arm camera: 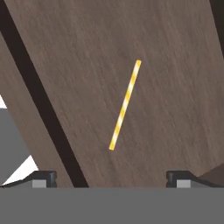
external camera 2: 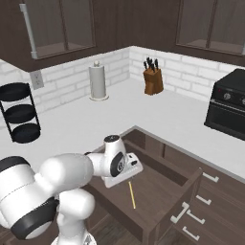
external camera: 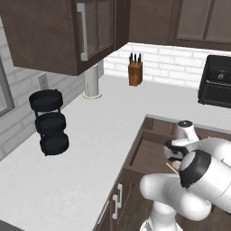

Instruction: Take a straw from the drawer in front and place it inside the glass cup on the dining counter.

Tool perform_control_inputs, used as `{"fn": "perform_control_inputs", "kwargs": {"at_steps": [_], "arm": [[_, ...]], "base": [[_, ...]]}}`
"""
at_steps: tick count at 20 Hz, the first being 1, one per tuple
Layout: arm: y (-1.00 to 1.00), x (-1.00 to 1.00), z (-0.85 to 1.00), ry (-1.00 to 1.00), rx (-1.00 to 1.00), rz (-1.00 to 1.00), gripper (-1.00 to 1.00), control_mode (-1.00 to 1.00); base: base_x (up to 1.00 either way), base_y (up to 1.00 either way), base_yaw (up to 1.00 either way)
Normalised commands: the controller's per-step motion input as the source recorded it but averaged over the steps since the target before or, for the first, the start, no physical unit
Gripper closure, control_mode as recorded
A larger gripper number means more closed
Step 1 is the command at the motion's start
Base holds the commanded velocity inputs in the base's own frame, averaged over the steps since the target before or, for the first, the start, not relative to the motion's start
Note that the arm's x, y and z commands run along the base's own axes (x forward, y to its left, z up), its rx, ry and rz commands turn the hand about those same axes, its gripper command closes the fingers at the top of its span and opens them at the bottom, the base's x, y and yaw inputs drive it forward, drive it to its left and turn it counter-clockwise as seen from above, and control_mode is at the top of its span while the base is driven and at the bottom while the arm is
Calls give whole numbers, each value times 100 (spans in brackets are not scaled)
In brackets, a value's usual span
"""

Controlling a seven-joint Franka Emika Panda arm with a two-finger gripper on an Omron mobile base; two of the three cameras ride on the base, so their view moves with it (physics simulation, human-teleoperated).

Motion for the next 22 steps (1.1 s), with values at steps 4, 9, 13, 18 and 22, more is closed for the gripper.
{"fn": "perform_control_inputs", "kwargs": {"at_steps": [4, 9, 13, 18, 22], "arm": [[10, 16, -25, 0, 9, 0, -100, -100], [8, 18, -24, 0, 7, 0, -100, -100], [2, 22, -28, 0, 2, 0, -100, -100], [0, 33, -23, 0, 0, 0, -100, -100], [0, 33, -26, 0, 0, 0, -100, -100]], "base": [[0, 0, 0], [0, 0, 0], [0, 0, 0], [0, 0, 0], [0, 0, 0]]}}
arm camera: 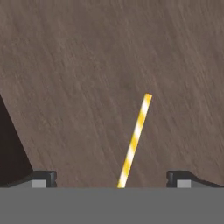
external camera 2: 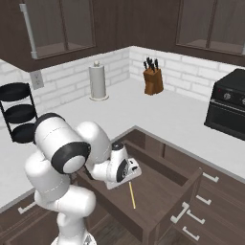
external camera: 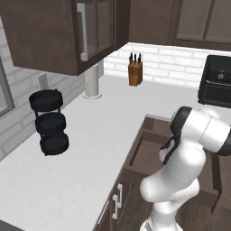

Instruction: Take a straw from the drawer in front and place it inside the glass cup on the dining counter.

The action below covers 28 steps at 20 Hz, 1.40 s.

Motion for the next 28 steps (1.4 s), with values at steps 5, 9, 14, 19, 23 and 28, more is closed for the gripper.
{"fn": "perform_control_inputs", "kwargs": {"at_steps": [5, 9, 14, 19, 23, 28], "arm": [[0, 16, -31, 0, 0, 0, -100, -100], [0, 1, -25, 0, 0, 0, -100, -100], [0, 2, -19, 0, 0, -2, -100, -100], [-6, 9, -6, 0, 1, -3, -100, -100], [-12, 13, 0, 0, 3, -2, -100, -100], [-26, 4, 0, -1, 9, 0, -100, -100]], "base": [[0, 0, 0], [0, 0, 0], [0, 0, 0], [0, 0, 0], [0, 0, 0], [0, 0, 0]]}}
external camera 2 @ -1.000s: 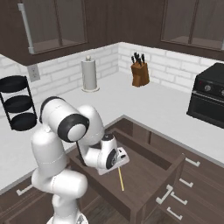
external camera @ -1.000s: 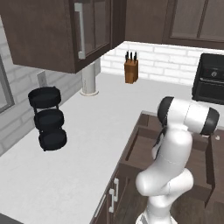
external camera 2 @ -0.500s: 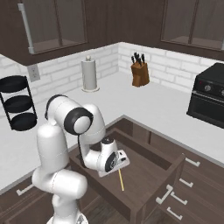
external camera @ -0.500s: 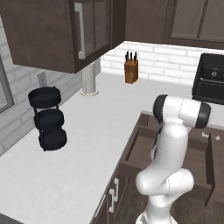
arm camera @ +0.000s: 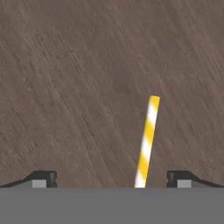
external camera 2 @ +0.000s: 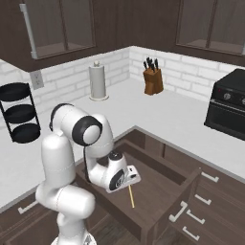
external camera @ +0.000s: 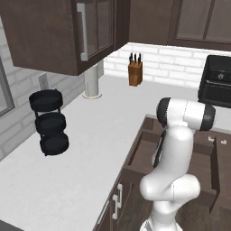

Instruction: Take a straw from the drawer in front and place it inside the glass cup on the dining counter.

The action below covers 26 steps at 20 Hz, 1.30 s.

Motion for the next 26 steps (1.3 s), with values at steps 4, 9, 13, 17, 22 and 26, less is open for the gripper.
{"fn": "perform_control_inputs", "kwargs": {"at_steps": [4, 9, 13, 17, 22, 26], "arm": [[-46, 1, 0, 0, 10, 0, -100, -100], [-43, 7, 0, 0, 9, 0, -100, -100], [-38, 0, 0, 1, 7, 1, -100, -100], [-30, 2, -13, 7, 4, 6, -100, -100], [-18, 5, -24, 13, 2, 4, -100, -100], [-17, 8, -21, 9, 1, 2, -100, -100]], "base": [[0, 0, 0], [0, 0, 0], [0, 0, 0], [0, 0, 0], [0, 0, 0], [0, 0, 0]]}}
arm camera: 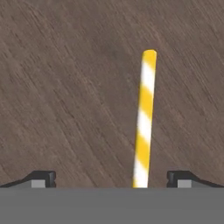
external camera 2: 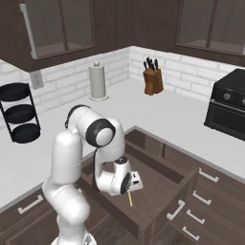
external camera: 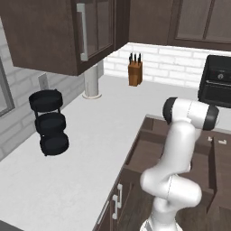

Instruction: Take a straw from the drawer in front and place it inside the glass cup on the dining counter.

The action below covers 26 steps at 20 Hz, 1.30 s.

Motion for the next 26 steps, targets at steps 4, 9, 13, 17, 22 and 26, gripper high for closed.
{"fn": "perform_control_inputs", "kwargs": {"at_steps": [4, 9, 13, 17, 22, 26], "arm": [[-26, 2, -1, 0, 1, 4, -100, -100], [-30, 7, -10, 0, 7, 3, -100, -100], [-31, 6, -39, 1, 11, 4, 100, -100], [-15, 10, -48, 2, 5, 7, 100, -100], [-13, 8, -36, 0, 6, 8, 100, -100], [-1, 18, -26, 0, 1, 9, 100, -100]], "base": [[0, 0, 0], [0, 0, 0], [0, 0, 0], [0, 0, 0], [0, 0, 0], [0, 0, 0]]}}
